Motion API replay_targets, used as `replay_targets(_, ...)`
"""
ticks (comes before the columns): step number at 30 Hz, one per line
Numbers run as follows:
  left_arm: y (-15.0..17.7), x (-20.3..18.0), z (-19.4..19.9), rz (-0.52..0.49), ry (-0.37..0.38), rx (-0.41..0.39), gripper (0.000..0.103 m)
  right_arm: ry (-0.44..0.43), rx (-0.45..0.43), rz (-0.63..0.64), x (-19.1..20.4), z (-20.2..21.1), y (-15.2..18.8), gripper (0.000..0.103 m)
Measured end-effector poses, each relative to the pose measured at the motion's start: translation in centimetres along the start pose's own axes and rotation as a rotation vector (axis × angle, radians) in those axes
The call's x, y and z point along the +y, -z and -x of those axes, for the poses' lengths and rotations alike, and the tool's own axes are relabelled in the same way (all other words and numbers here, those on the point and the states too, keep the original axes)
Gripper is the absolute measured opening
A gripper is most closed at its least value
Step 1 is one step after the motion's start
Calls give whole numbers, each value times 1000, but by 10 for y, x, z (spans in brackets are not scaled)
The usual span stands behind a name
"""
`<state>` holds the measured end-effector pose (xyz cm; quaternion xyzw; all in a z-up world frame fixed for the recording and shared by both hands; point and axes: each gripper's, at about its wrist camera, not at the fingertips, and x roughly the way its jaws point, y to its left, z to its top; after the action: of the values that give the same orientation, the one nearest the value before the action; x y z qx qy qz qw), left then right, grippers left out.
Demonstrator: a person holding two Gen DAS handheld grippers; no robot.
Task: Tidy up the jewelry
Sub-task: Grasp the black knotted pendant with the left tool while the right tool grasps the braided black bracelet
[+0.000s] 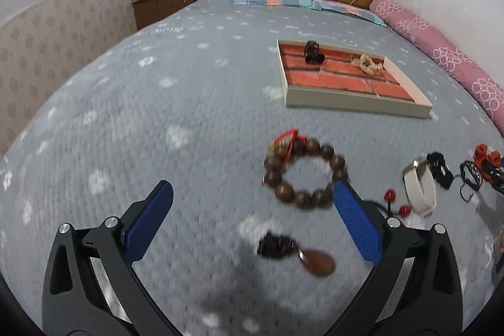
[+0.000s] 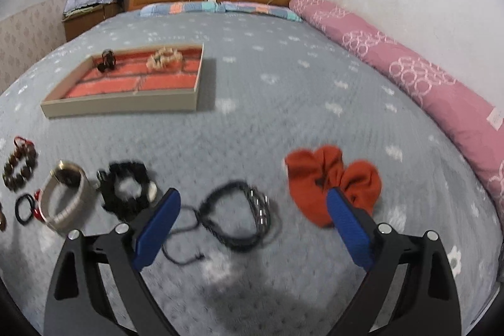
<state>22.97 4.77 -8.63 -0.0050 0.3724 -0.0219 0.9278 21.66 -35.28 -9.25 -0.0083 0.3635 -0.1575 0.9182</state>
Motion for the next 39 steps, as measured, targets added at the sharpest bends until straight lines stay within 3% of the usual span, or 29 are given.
replay_targets(3, 14, 1, -3, -11, -9, 11, 98, -13, 32, -5, -1, -9, 9, 84)
replay_targets(12, 33, 0, -10, -21, 26, 49, 95, -9, 57, 7, 2, -22, 18, 80)
replay_targets(15, 34, -1, -20, -15, 36, 84, 87, -7, 68, 13, 4, -27, 19, 78)
replay_targets(17, 34, -1, -27, -7, 43, 116, 74, -8, 82, 17, 5, -31, 20, 73)
replay_targets(21, 35, 0, -33, 7, 58, 131, 70, -29, 90, 10, 3, -33, 20, 71)
replay_targets(26, 35, -2, -38, 1, 72, 148, 54, -58, 108, 35, 9, -38, 22, 59)
replay_targets(39, 33, -4, -45, -10, 99, 162, 47, -89, 95, 35, 12, -33, 21, 56)
